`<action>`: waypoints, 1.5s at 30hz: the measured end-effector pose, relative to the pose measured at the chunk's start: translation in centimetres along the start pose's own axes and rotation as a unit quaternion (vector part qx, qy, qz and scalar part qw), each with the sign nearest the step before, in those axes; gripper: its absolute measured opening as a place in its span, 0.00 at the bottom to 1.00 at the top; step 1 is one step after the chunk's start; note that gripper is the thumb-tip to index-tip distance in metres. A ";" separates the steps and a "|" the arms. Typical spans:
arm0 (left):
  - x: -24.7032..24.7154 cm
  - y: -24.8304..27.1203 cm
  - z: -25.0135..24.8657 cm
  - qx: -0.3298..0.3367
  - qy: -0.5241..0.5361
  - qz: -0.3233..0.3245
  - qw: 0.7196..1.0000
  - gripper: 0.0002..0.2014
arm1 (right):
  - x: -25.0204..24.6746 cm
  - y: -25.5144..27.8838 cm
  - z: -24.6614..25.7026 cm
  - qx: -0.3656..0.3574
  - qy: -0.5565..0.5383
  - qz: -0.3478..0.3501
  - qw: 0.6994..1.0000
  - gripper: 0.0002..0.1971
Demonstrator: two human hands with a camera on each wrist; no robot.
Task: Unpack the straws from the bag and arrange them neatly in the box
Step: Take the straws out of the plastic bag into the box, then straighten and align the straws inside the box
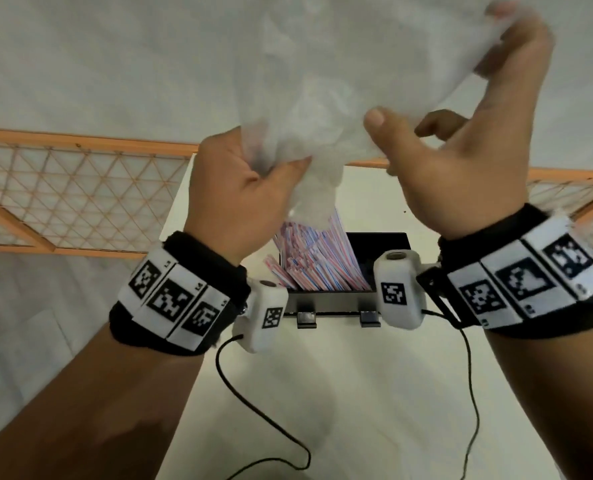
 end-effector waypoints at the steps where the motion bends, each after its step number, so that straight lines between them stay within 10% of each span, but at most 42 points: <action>1: -0.1 0.1 0.0 -0.008 0.005 0.013 1.000 0.06 | 0.1 0.4 0.4 -0.040 0.014 0.038 0.998 0.38; 4: 0.6 0.2 -0.6 0.003 -0.006 0.067 0.998 0.08 | 2.3 2.3 0.4 -0.071 -0.049 0.217 0.972 0.36; 7: 1.6 0.7 -0.6 0.018 0.060 0.100 0.993 0.38 | 3.5 2.6 -0.8 -0.004 -0.026 0.166 0.986 0.14; 10: 2.3 1.2 -0.7 0.092 -0.016 0.121 0.988 0.63 | 3.6 2.1 -1.7 0.081 -0.063 0.122 0.987 0.24; 19: 0.3 0.7 0.5 0.076 -0.166 -0.010 0.983 0.07 | 2.4 2.2 -1.7 0.132 -0.083 0.232 0.960 0.14; 21: 0.3 0.2 0.6 0.054 -0.145 0.000 0.988 0.09 | 2.0 2.5 -1.9 0.091 -0.088 0.248 0.961 0.27; 27: 4.2 0.7 -1.8 0.115 -0.067 0.116 0.984 0.37 | 3.6 3.5 -2.9 0.132 -0.099 0.247 0.955 0.19; 30: 4.4 1.3 -2.6 0.121 -0.055 0.133 0.982 0.23 | 3.9 3.8 -4.0 0.223 -0.159 0.278 0.921 0.13; 32: 2.4 0.8 -1.9 0.112 -0.074 0.032 0.990 0.16 | 3.5 4.1 -5.0 0.269 -0.154 0.292 0.905 0.13; 37: -5.5 0.1 5.9 -0.106 -0.103 -0.312 0.938 0.15 | 0.5 5.3 -10.4 0.271 0.083 0.285 0.916 0.02; 41: -6.1 3.6 13.4 -0.307 -0.166 -0.240 0.906 0.08 | -0.4 7.9 -13.4 0.327 0.156 0.376 0.853 0.03; 45: -5.2 7.7 19.6 -0.485 -0.308 -0.022 0.818 0.38 | -1.6 8.6 -14.2 0.333 0.180 0.394 0.838 0.05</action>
Point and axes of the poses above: each hand's wrist, its own y-axis away from the middle knuckle, its own x-axis out of the palm, z = x × y, the point moved 4 cm from there along -y, towards the middle knuckle, and after that the axes turned 2 degrees about y, right-handed, at the moved point
